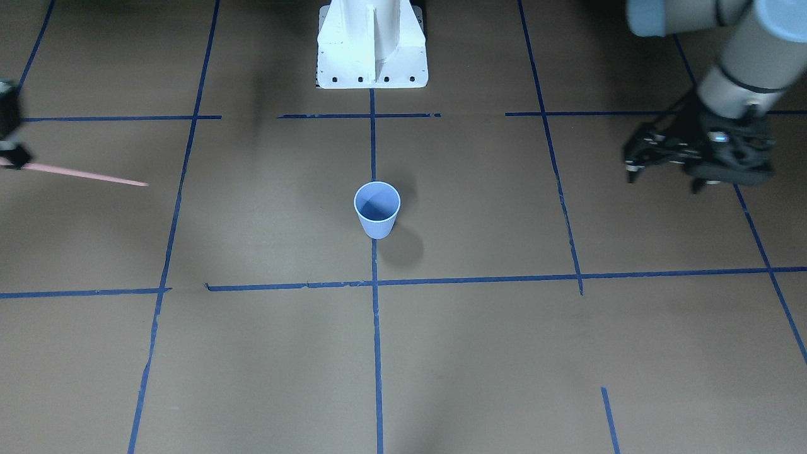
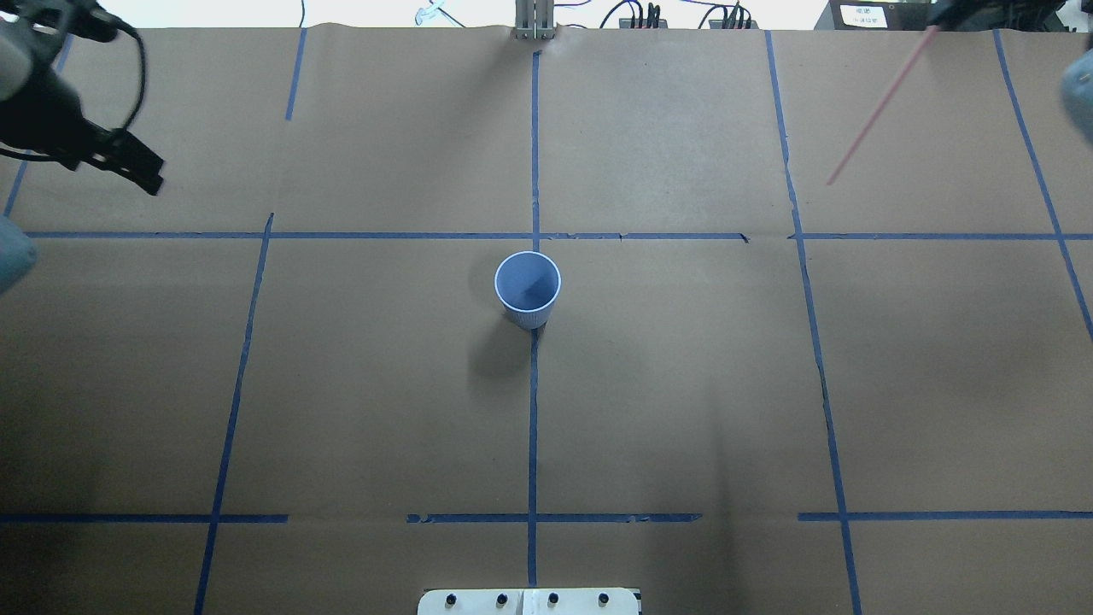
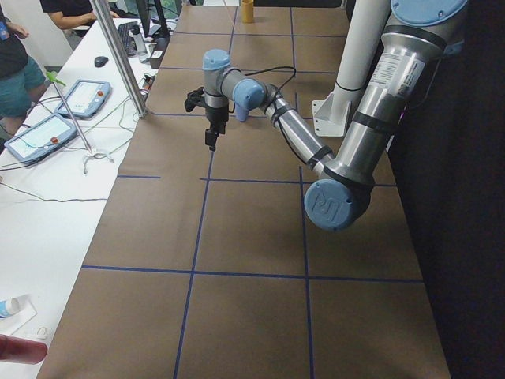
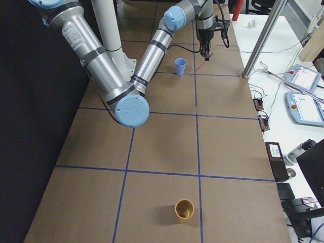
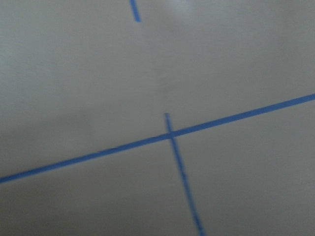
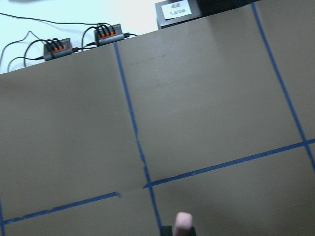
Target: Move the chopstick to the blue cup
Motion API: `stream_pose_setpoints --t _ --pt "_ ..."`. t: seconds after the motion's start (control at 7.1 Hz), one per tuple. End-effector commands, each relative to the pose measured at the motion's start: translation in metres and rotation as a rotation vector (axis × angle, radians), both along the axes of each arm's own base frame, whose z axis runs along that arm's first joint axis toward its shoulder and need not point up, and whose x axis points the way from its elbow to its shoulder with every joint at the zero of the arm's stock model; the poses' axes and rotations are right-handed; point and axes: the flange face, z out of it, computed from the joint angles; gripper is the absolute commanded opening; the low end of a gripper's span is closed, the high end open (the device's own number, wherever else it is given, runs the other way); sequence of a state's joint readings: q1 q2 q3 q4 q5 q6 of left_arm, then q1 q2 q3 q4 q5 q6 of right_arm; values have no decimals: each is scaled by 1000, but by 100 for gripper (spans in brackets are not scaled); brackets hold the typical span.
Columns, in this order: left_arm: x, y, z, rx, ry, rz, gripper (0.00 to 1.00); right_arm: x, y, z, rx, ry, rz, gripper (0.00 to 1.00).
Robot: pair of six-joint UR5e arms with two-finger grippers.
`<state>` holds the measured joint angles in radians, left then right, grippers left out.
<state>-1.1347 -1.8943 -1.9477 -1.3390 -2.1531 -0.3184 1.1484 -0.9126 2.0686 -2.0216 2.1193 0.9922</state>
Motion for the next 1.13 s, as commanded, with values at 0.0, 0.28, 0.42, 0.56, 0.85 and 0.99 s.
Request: stream_pose_setpoints --t 0.0,0.28,0.42,0.56,0.85,0.99 --pt "-64 -19 54 26 -52 46 100 -117 42 -62 115 39 -5 0" --pt "-105 -22 89 34 -83 68 100 -197 72 -100 126 38 32 0" --pt "-112 -27 105 37 -93 93 100 -235 84 -112 138 60 48 0" --pt "-112 -29 109 31 -94 94 100 -262 86 -116 143 90 52 0" --pt "-112 -29 110 30 -95 94 100 -282 83 -117 154 84 43 0" --pt "-112 -29 110 29 -93 94 100 -296 77 -113 148 87 43 0"
